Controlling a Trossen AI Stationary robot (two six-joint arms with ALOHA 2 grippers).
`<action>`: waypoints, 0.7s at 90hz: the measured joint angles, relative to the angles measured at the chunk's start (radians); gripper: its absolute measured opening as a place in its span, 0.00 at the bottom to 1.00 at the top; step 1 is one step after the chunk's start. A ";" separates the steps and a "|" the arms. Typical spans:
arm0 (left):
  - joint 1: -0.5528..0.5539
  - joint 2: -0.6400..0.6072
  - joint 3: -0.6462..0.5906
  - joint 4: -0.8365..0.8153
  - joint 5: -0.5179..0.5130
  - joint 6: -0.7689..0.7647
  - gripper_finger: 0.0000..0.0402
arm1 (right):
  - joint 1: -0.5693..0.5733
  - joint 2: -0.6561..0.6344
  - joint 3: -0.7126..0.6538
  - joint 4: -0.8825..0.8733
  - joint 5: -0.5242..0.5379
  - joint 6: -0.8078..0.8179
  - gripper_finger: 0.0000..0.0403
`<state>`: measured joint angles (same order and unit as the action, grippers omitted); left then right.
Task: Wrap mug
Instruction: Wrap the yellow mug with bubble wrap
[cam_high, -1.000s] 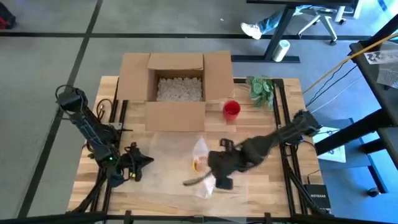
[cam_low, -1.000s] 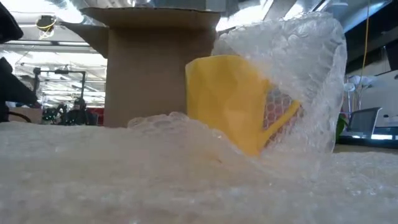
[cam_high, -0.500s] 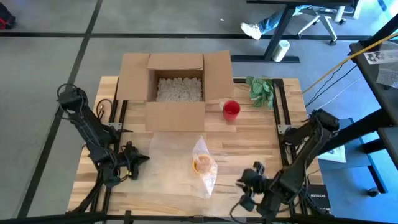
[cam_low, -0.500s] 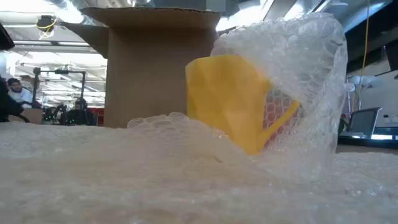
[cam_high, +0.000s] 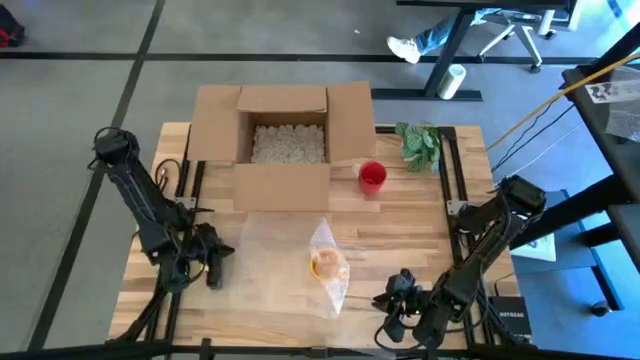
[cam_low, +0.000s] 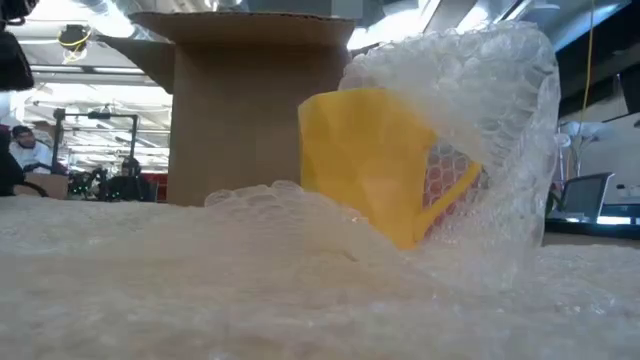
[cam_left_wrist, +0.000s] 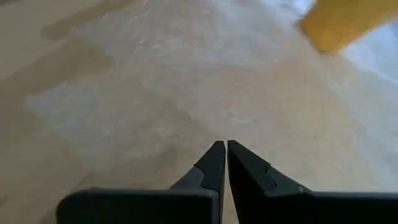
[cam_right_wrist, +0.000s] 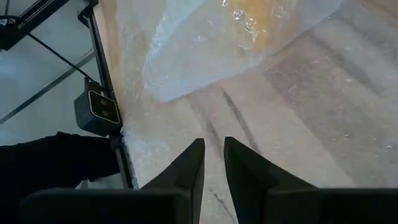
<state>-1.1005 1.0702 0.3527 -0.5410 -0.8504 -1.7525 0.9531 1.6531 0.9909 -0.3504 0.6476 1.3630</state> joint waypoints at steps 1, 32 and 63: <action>0.005 0.000 0.000 0.003 0.004 0.000 0.00 | 0.000 0.000 0.000 0.001 0.000 -0.003 0.12; 0.137 0.000 0.000 0.145 0.100 0.171 0.00 | 0.002 0.000 0.000 0.011 0.000 -0.013 0.12; 0.203 0.000 0.000 0.160 0.144 0.210 0.00 | 0.002 0.000 0.000 0.013 0.000 -0.022 0.12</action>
<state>-0.8972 1.0702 0.3527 -0.3805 -0.7064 -1.5425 0.9550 1.6531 0.9907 -0.3378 0.6476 1.3411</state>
